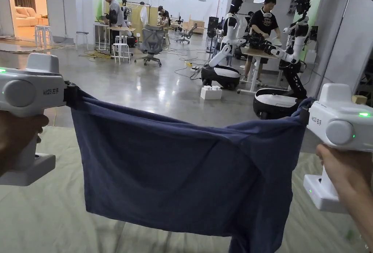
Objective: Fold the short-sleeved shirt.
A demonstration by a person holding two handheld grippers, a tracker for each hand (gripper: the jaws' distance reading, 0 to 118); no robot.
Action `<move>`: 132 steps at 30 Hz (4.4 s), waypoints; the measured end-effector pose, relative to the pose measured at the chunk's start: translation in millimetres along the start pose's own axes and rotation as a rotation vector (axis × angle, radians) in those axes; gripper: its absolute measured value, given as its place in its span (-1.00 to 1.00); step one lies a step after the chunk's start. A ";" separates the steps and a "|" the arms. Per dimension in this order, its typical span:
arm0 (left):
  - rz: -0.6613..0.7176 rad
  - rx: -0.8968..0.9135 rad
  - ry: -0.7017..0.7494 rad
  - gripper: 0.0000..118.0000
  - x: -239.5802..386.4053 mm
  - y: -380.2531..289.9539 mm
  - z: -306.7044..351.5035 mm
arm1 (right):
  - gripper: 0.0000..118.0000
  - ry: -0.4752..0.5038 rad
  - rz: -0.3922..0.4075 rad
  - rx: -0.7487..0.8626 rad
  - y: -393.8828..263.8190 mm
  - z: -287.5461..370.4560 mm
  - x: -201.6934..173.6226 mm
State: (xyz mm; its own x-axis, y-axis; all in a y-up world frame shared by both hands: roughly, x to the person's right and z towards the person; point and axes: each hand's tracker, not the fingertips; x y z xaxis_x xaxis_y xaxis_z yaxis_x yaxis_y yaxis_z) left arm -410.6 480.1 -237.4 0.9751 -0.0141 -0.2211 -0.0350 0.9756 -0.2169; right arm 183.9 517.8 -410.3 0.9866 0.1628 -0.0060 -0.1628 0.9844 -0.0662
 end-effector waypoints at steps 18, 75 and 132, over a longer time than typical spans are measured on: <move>-0.040 0.015 0.039 -0.95 -1.8 -6.3 -14.6 | -0.90 0.001 0.031 0.015 -6.4 -18.7 -24.9; 0.068 -0.740 0.055 -0.94 -23.9 -400.3 200.4 | -0.85 0.125 0.146 -0.873 -399.7 238.4 -36.3; 0.056 -0.617 -0.022 -0.47 -10.7 -290.2 -138.5 | -0.98 0.148 0.010 -0.207 -293.2 118.7 -126.7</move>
State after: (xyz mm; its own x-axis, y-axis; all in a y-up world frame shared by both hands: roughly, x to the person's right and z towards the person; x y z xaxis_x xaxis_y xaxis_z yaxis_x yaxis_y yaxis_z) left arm -441.2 166.7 -303.8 0.9723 0.0443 -0.2295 -0.1997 0.6677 -0.7172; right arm 106.1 216.4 -271.7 0.9773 0.1461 -0.1532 -0.1833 0.9459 -0.2677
